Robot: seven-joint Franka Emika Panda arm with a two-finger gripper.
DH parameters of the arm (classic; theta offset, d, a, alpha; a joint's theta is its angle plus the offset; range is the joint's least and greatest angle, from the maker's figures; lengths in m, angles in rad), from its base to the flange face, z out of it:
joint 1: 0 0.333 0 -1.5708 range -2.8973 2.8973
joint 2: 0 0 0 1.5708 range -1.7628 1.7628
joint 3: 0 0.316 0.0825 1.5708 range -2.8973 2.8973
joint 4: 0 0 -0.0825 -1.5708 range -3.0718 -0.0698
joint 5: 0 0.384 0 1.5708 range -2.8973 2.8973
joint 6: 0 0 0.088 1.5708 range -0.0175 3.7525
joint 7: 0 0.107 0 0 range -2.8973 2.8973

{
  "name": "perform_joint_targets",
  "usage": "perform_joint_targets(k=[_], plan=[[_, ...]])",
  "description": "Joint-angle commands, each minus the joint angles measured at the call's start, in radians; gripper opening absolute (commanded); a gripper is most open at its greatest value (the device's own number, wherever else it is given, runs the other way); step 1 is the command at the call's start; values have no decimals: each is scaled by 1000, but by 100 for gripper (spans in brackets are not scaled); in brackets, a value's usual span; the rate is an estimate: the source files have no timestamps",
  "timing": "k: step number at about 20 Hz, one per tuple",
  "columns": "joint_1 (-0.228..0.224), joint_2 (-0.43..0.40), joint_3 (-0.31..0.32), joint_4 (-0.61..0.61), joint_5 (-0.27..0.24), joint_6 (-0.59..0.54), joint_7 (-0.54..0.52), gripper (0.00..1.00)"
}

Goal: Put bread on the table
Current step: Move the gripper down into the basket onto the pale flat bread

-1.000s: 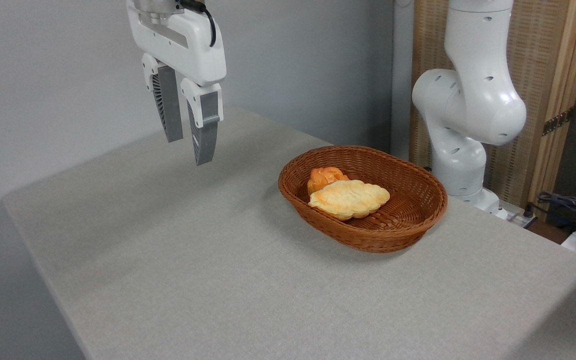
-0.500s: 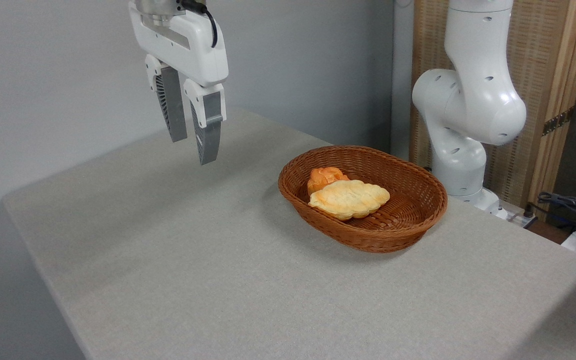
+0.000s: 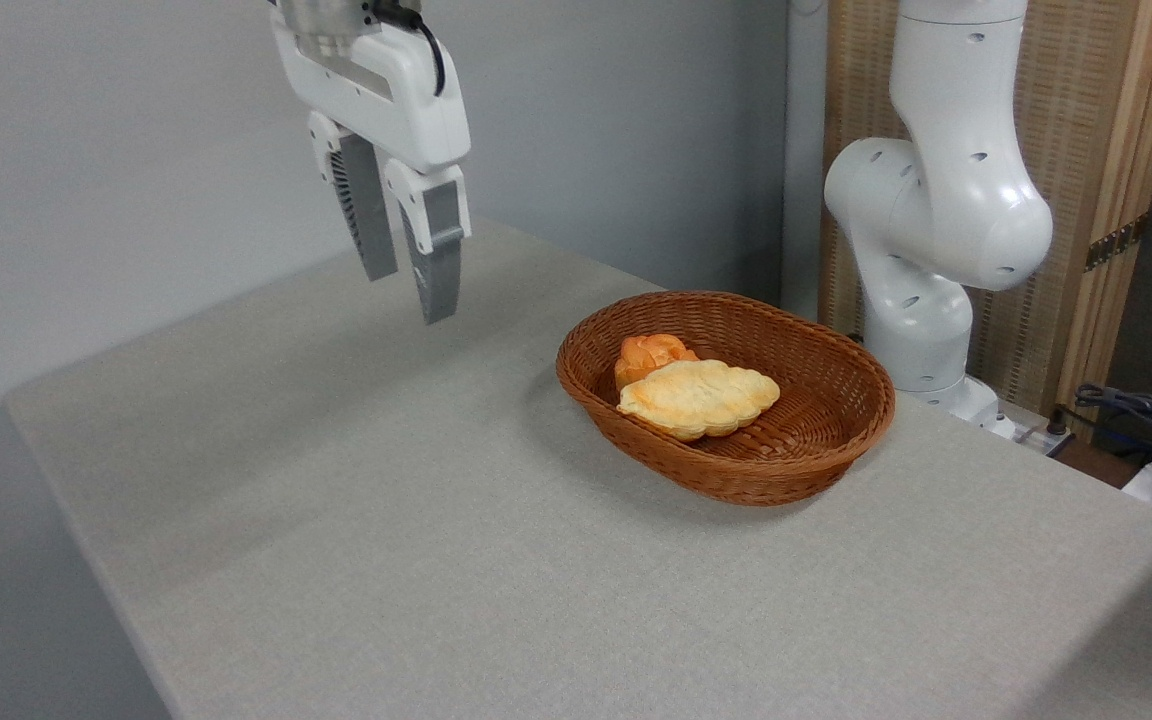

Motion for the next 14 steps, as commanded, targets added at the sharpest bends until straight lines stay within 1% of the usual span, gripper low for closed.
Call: perform_joint_targets(k=[1,4,6,9,11,14], plan=[[-14,-98,2,-171,-6,-1,20,100],[-14,-188,14,-311,-5,-4,98,100],[-14,-241,15,-397,2,-36,140,100],[-13,-279,31,-494,32,-53,224,100],[-10,-307,41,-563,72,-55,304,100],[-10,-319,75,-641,90,-27,422,100]])
